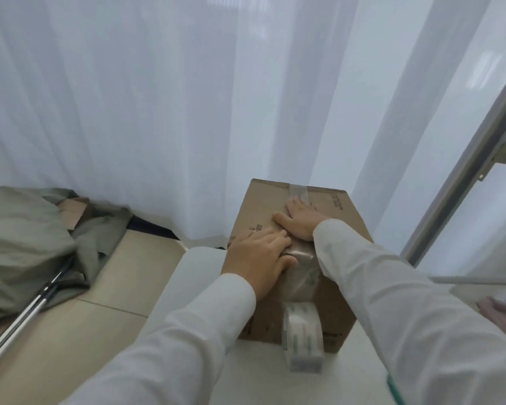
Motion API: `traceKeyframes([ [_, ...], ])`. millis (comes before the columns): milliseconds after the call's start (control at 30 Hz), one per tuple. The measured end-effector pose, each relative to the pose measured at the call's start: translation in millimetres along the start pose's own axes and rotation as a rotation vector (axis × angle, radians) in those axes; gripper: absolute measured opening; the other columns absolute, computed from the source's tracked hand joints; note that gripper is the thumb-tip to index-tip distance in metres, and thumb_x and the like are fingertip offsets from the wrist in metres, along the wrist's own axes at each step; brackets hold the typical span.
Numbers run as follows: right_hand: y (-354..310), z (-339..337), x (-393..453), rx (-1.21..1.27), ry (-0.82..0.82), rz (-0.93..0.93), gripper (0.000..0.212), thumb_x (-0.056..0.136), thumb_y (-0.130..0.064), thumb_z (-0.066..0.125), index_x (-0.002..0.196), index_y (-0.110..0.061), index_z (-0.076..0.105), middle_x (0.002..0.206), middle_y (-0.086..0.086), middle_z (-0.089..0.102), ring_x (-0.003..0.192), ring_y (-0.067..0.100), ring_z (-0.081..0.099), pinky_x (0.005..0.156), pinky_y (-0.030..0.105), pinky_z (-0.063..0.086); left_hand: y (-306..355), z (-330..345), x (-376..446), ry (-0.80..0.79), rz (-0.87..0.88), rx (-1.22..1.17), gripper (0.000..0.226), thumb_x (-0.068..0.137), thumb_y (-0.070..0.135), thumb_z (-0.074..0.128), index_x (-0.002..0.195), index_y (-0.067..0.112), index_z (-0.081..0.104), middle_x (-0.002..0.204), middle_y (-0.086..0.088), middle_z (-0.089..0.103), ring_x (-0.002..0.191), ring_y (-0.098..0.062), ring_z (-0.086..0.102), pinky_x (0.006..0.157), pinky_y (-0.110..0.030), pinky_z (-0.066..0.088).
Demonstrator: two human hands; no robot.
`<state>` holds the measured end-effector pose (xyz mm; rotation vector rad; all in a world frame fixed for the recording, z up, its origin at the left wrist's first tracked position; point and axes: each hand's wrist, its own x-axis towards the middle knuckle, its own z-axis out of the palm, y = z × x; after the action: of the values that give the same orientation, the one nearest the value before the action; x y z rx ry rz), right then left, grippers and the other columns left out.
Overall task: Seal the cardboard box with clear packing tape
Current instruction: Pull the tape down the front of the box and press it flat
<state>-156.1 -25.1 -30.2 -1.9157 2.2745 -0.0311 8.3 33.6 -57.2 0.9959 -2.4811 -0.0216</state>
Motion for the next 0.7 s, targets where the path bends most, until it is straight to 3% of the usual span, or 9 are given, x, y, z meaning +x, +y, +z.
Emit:
traceKeyframes([
  [100,-18.2,-13.6,-61.1,0.180,-0.103,-0.056,0.069,0.093,-0.056,0.016,0.146,-0.012,0.015,0.157,0.008,0.010,0.144,0.022,0.007,0.116,0.043,0.007,1.1,-2.9,1.5,-0.041,-0.010,0.041,0.044,0.095,0.046,0.027,0.125,0.024,0.052,0.135,0.007,0.052,0.125,-0.011,0.043,0.102,-0.025,0.026],
  [233,-23.2,-35.0,-155.8,0.498,-0.113,-0.085,0.055,0.097,-0.050,0.017,0.141,-0.020,0.030,0.147,0.001,0.033,0.137,0.017,0.026,0.110,0.030,0.016,2.0,-9.8,-1.9,-0.070,0.024,-0.008,0.039,0.099,0.036,0.028,0.133,0.028,0.045,0.141,0.009,0.046,0.130,-0.011,0.040,0.106,-0.026,0.026],
  [367,-18.6,-34.5,-179.0,0.378,-0.099,-0.133,0.057,0.097,-0.047,0.010,0.146,-0.019,0.020,0.155,0.005,0.022,0.141,0.018,0.016,0.110,0.030,0.012,4.4,-15.4,-4.5,-0.115,0.008,-0.035,0.045,0.099,0.031,0.021,0.140,0.027,0.037,0.150,0.010,0.033,0.139,-0.008,0.025,0.113,-0.027,0.017],
  [467,-14.5,-30.8,-152.2,0.253,-0.137,-0.098,0.060,0.096,-0.049,0.005,0.147,-0.017,0.014,0.157,0.005,0.012,0.144,0.020,0.008,0.114,0.037,0.003,6.6,-15.3,-5.7,-0.077,-0.025,-0.046,0.061,0.085,0.034,0.012,0.139,0.029,0.039,0.149,0.011,0.035,0.137,-0.008,0.028,0.111,-0.026,0.019],
  [700,8.3,-11.4,-46.0,0.069,-0.034,-0.041,0.070,0.090,-0.060,0.012,0.129,-0.011,0.042,0.145,0.010,0.035,0.134,0.025,0.029,0.111,0.053,0.015,8.5,-12.8,-6.1,-0.032,-0.034,-0.053,0.063,0.079,0.034,0.020,0.137,0.029,0.042,0.147,0.012,0.037,0.137,-0.007,0.028,0.110,-0.022,0.017],
])
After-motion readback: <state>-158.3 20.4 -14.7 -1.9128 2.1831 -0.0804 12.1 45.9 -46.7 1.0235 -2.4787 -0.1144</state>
